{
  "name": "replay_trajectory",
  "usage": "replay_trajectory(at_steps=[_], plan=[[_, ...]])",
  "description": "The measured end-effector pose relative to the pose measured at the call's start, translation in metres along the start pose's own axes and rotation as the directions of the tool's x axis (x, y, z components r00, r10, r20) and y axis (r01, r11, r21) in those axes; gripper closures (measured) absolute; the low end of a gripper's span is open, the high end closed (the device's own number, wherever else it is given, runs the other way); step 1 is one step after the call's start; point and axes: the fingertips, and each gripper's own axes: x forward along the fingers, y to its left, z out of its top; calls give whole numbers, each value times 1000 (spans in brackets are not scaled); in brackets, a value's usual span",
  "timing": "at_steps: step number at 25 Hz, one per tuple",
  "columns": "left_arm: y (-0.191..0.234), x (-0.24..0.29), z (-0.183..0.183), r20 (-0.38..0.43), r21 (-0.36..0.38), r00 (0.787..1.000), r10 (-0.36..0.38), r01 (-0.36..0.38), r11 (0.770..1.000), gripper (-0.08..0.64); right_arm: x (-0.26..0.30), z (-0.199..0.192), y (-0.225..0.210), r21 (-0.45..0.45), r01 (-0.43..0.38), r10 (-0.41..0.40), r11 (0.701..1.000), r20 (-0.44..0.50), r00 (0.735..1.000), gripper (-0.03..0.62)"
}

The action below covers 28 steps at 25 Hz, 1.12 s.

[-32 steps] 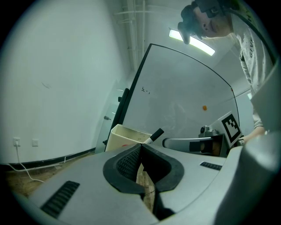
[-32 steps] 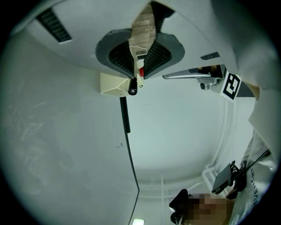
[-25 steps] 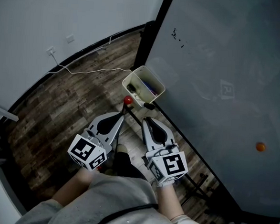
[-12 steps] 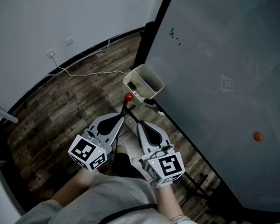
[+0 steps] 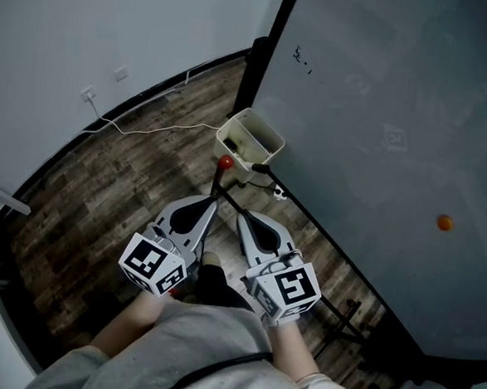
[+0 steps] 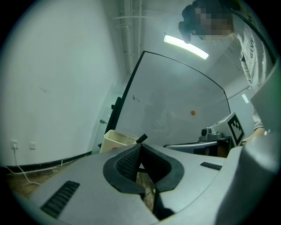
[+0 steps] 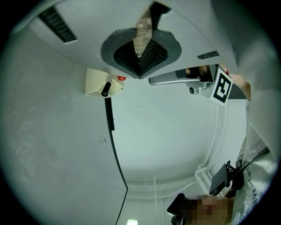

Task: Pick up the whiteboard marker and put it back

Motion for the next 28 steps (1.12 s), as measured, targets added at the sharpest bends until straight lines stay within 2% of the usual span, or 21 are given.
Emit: replay_trajectory(at_steps=[28], plan=[[-18,-27,6,5,3,1000,2,-3,1000,545,-19,1,24,-15,3,-2,1000,14,1000,574]])
